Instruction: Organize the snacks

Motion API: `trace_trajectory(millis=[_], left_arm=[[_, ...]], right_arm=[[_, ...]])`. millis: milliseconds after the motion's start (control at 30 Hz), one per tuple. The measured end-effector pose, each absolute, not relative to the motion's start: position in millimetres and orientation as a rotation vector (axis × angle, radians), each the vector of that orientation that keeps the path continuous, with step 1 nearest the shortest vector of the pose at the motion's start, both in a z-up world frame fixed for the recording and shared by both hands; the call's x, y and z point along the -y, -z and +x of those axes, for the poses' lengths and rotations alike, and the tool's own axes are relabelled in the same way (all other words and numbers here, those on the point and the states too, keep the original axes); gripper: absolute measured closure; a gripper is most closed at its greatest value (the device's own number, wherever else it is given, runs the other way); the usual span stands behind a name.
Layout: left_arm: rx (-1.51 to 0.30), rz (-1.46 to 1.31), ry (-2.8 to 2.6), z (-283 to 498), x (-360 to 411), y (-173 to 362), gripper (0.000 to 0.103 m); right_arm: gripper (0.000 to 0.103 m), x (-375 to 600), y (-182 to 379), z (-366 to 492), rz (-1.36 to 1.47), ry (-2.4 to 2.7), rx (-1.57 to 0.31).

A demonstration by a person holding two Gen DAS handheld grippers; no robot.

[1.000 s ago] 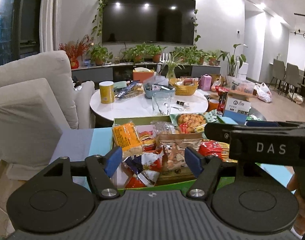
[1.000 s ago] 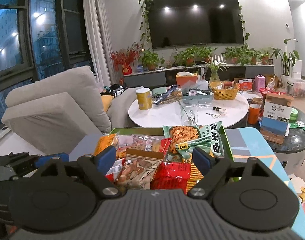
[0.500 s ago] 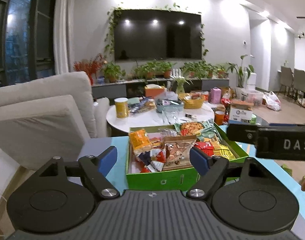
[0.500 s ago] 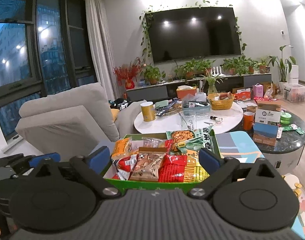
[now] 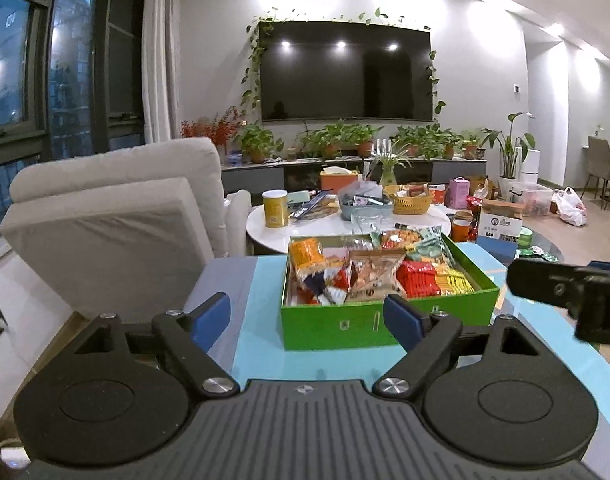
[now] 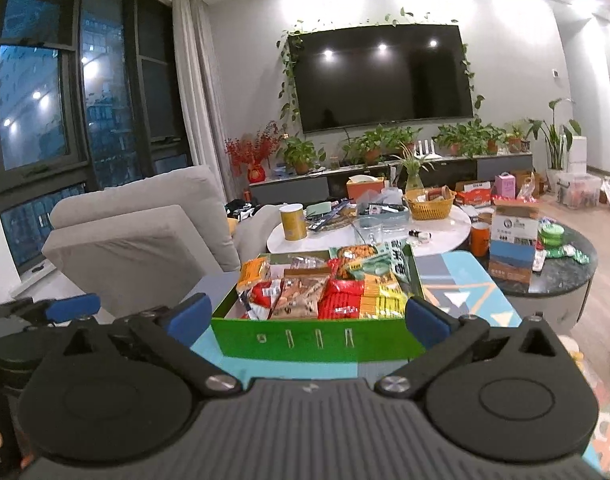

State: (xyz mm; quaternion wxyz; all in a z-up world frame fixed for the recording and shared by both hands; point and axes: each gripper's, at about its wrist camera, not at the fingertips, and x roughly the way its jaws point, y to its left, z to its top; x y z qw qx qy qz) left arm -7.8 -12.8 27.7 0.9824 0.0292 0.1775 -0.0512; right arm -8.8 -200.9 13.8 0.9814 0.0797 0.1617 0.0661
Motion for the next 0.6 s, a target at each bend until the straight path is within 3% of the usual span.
trace_trajectory(millis=[600], left_arm=[[-0.407,0.043,0.088,-30.9,12.8,-12.0,0.021]], right_arm=[[0.052,199.5,11.4,-31.5,0.107,-0.073,-0.327]])
